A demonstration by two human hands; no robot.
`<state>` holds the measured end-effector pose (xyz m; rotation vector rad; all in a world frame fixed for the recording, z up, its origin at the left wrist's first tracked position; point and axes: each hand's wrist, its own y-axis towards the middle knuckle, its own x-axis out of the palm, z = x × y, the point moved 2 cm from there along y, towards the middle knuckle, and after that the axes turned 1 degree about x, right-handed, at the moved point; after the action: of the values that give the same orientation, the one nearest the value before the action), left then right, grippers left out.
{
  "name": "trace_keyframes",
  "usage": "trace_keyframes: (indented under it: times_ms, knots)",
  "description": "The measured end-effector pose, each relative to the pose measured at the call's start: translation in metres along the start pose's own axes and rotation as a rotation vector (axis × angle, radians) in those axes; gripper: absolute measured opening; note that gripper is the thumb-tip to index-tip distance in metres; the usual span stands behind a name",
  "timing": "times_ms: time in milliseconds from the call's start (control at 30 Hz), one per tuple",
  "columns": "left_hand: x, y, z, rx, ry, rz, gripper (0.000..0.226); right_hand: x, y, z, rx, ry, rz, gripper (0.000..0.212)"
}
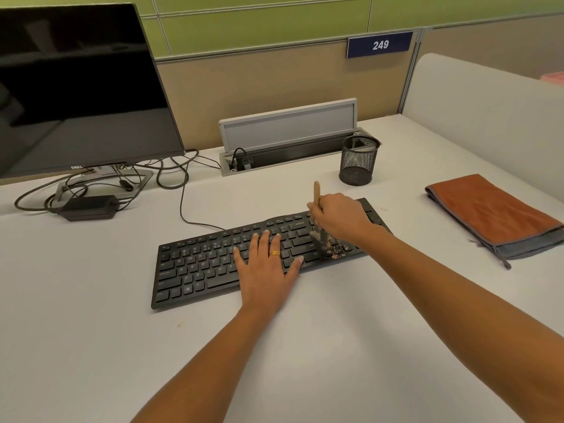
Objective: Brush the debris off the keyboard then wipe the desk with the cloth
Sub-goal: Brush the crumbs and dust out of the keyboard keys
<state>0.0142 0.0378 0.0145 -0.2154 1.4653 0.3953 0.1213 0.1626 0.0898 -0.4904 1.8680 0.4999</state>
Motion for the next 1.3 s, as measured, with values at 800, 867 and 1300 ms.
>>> trace_keyframes:
  times_ms: [800, 867, 1300]
  knots:
    - [0.000, -0.001, 0.000, -0.014, -0.001, -0.023, 0.071, -0.005, 0.026, -0.014, 0.196, 0.279, -0.096, 0.024]
    - [0.000, 0.000, 0.000, -0.013, 0.002, -0.022, 0.071, -0.004, 0.027, -0.014, 0.178, 0.293, -0.072, 0.031]
    - [-0.001, -0.001, -0.001, -0.017, 0.001, -0.015, 0.071, -0.010, 0.022, -0.006, 0.159, 0.118, -0.119, 0.030]
